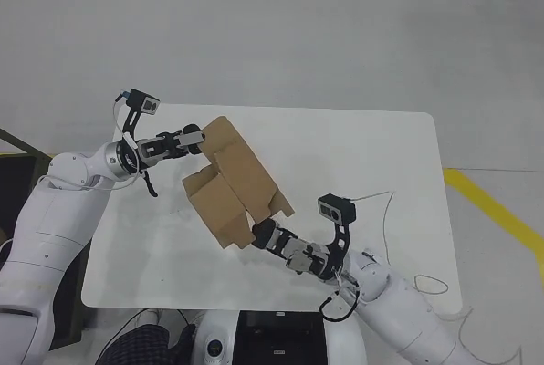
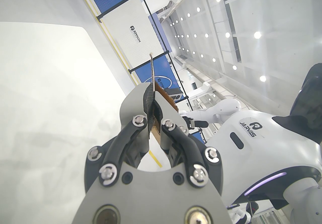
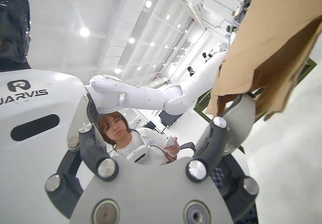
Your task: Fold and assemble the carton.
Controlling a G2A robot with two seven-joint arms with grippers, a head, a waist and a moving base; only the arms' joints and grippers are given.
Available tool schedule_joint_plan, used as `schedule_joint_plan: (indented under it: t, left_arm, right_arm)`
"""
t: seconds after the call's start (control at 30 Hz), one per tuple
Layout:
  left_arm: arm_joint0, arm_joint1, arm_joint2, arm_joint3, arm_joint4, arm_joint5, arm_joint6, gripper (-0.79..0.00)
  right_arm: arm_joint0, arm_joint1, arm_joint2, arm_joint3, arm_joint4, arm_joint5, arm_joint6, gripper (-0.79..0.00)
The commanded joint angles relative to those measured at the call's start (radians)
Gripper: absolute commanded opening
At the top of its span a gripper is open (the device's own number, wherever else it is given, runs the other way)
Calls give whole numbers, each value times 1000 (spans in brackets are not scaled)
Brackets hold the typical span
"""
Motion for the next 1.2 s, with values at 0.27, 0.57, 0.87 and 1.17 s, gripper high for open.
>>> schedule_joint_plan:
  t: [0.27,0.57,0.87,1.17]
  left_arm:
    - [0,0,0,0,0,0,0,-785]
    - [0,0,0,0,0,0,0,-785]
    - [0,0,0,0,0,0,0,-785]
    - [0,0,0,0,0,0,0,-785]
  right_arm:
    - [-25,-35,54,17,130,0,167,0]
    - [-26,-64,69,89,104,0,167,0]
    - [-40,-87,100,117,79,0,167,0]
    - [-46,-108,115,168,-51,0,72,-65]
